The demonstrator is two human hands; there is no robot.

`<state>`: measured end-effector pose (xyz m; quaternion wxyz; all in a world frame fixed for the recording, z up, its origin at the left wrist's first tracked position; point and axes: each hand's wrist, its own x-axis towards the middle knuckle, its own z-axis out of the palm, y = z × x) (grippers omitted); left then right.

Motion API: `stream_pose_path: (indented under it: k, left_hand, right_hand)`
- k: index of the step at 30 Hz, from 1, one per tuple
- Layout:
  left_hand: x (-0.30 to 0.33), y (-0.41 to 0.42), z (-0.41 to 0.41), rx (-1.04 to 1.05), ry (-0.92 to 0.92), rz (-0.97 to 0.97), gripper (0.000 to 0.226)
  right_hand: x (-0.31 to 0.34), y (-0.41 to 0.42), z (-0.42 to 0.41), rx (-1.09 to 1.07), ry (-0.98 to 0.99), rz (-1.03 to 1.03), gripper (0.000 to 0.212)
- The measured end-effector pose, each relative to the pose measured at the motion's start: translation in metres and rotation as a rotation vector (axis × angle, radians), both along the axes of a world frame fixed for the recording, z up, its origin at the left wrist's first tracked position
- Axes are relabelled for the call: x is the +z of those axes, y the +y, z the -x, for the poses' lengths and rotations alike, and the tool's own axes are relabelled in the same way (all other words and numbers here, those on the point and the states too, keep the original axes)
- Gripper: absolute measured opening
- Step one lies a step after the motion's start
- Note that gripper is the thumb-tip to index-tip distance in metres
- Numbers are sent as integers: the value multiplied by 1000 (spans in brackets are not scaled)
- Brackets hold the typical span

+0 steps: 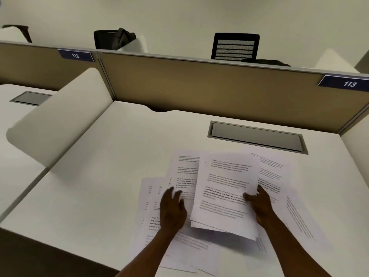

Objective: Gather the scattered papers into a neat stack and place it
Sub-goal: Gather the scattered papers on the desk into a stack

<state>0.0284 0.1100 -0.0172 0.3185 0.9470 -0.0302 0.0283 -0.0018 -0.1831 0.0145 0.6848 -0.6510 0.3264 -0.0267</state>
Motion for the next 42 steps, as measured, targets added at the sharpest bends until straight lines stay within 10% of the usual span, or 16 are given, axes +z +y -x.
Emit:
stream_pose_path:
  k: [11, 21, 32, 42]
  left_hand:
    - [5, 17, -53, 109, 373, -120, 74]
    - [12, 5, -77, 237, 481, 189, 85]
    - [19, 1, -86, 295, 605, 430, 86]
    - [39, -1, -92, 78, 557, 601, 36]
  right_hand:
    - [-4, 64, -42, 128, 167, 360, 62]
    - [-3, 77, -49, 336, 209, 606, 81]
    - [-10, 85, -68, 173, 172, 235, 72]
    - [-11, 80, -63, 224, 107, 271, 68]
